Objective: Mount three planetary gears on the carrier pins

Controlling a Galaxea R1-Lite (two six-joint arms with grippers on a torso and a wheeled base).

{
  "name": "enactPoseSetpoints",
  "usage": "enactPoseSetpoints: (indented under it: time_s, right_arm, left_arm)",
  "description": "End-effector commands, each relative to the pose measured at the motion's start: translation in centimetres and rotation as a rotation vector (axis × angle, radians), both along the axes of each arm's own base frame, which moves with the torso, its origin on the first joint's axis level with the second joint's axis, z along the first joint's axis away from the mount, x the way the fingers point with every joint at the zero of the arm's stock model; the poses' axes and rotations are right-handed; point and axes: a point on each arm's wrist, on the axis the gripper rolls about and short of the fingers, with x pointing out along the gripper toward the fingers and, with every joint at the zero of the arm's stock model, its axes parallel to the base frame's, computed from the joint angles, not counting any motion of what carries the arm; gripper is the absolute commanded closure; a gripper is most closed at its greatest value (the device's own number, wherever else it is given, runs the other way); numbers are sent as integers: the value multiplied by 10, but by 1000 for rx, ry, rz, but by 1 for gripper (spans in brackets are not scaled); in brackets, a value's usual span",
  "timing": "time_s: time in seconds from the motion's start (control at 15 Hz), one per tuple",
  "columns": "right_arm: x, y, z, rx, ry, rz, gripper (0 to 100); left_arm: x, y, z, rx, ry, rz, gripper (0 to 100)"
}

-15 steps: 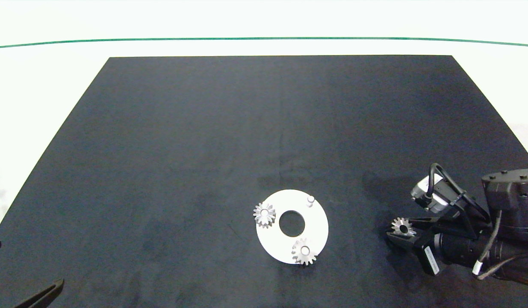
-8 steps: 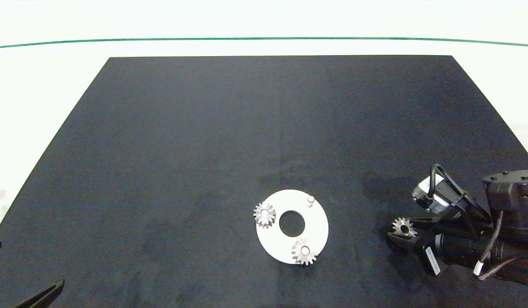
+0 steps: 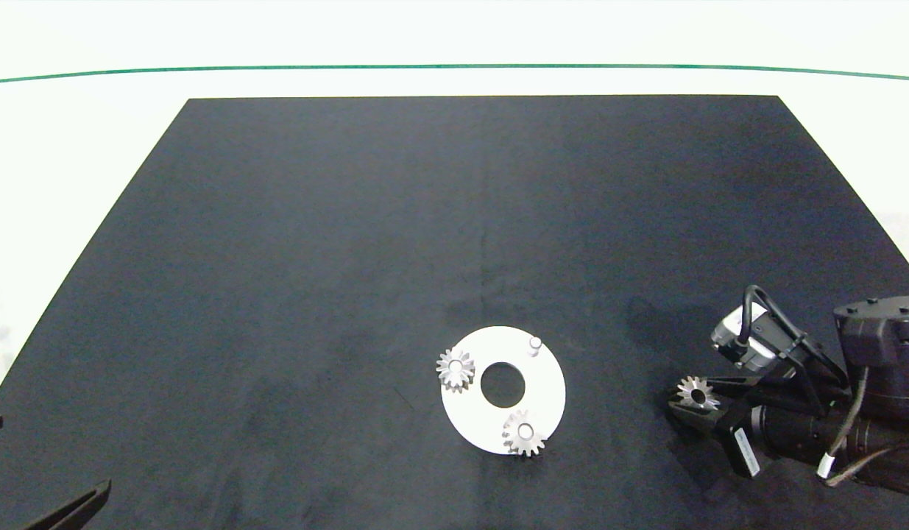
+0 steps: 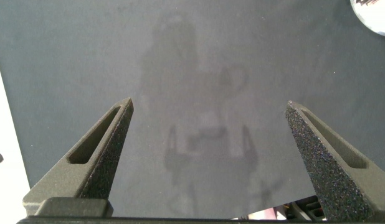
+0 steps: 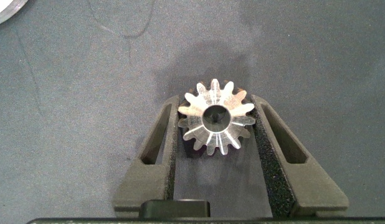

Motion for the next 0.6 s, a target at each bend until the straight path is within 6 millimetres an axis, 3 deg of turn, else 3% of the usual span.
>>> enactPoseSetpoints:
  time_s: [0.07,0.2,0.4,0.6]
  right_arm:
    - [-4,-1,8,7,-34,5,96]
    - [-9,0,27,12,-91,23,96]
    - [-15,0,60,-37,-41,31,96]
    - [-7,20,88,-36,-66,93,96]
  left_arm:
    - [0,0,-1,2,3,1,0]
    - [0,0,-2,3,6,0,0]
    - [0,0,-3,4,10,0,0]
    - [0,0,-3,6,11,1,0]
